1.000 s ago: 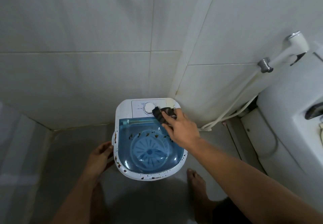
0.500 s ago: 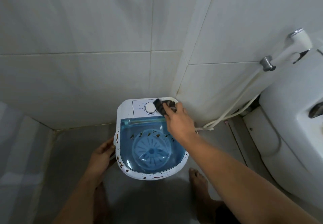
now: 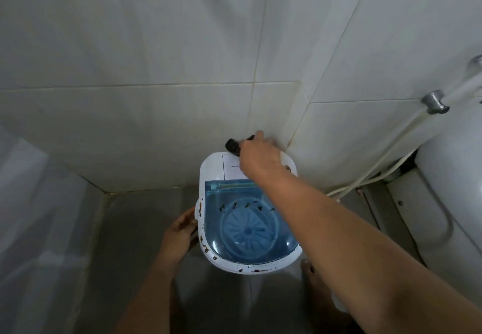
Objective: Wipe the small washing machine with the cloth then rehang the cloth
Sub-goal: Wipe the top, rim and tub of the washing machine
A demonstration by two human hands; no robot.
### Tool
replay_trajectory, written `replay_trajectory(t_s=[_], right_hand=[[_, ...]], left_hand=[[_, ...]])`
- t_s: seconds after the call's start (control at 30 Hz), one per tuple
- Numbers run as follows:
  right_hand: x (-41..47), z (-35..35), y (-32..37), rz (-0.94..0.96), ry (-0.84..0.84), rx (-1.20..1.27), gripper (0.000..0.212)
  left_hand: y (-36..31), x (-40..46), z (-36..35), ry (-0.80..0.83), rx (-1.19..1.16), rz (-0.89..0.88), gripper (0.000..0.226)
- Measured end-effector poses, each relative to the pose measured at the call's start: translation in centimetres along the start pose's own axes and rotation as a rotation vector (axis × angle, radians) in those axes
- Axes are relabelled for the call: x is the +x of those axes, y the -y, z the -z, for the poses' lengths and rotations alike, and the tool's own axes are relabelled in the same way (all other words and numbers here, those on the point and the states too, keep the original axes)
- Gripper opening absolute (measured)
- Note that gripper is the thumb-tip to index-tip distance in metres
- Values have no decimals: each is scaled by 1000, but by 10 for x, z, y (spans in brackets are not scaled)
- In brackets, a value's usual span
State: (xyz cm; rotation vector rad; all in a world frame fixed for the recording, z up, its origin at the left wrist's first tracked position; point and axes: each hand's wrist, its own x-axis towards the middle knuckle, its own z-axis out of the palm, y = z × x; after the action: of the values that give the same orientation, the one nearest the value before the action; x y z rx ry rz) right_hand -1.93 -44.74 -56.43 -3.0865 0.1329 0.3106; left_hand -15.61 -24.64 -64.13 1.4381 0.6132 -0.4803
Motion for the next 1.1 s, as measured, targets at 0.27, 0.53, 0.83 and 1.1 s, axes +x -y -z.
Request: replay_trajectory(t_s=[0.27, 0.53, 0.83, 1.1], right_hand=[[-58, -31, 70, 557, 3, -264, 40], [-39, -15, 35, 244, -5, -78, 57], [-6, -4, 32, 75, -60, 102, 47], [-39, -13, 27, 475, 71, 220, 47]], left_hand=[[2, 1, 0, -6, -43, 11, 28], [-5, -4, -1, 24, -41, -3, 35], [-4, -5, 3, 12, -75, 50, 32], [-2, -3, 3, 13, -94, 52, 31]])
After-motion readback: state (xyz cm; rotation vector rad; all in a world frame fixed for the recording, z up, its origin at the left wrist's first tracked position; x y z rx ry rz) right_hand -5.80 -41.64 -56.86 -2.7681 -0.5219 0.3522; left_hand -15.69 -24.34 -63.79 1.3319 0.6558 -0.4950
